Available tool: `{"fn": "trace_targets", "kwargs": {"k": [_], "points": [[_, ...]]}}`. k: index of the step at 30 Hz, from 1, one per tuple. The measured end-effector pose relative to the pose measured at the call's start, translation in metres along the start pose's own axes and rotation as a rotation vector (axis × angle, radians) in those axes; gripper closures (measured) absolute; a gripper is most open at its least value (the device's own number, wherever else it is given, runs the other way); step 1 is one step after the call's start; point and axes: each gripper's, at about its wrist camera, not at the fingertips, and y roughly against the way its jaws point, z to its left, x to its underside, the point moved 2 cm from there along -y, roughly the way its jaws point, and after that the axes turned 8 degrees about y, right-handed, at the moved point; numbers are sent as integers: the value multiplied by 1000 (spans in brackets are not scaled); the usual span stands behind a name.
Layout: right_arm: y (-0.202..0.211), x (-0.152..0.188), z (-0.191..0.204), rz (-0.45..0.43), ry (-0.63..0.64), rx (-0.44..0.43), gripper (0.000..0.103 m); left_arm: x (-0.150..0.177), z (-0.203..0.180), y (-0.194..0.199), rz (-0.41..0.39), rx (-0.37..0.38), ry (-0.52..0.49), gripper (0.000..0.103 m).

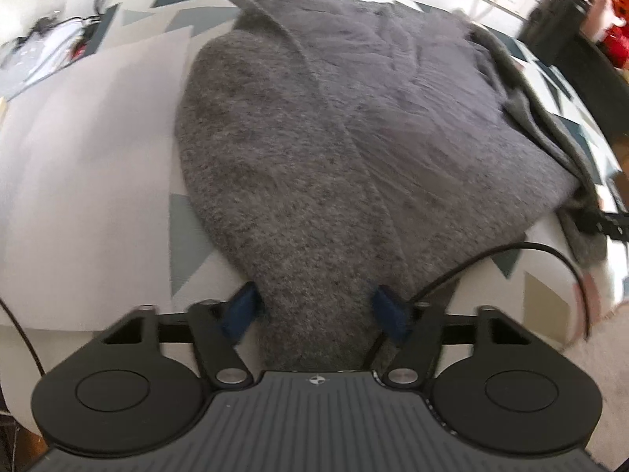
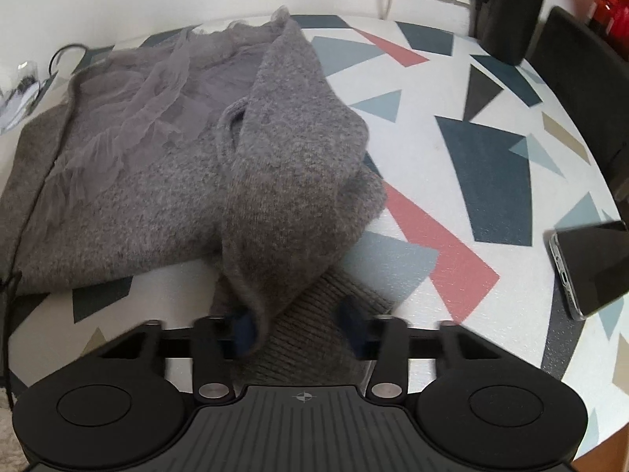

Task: Fold clothes
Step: 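Lower both open grippers onto the sweater hem edge, then grasp the sweater hem with the left gripper while the right gripper grasps the hem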

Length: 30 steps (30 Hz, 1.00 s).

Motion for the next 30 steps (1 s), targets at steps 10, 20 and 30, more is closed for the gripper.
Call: {"fn": "trace_targets", "kwargs": {"k": [10,20,30], "points": [[16,-12,-51,-126,-227,122,100,-10,6,33,-82,64,32,85],[28,-60,-45,-282,-214,44,99,-24,3,60,-157,104,47,85],[15,-66,-25,-257,-171,1,99,-22,9,68,-162,44,90,83]]}}
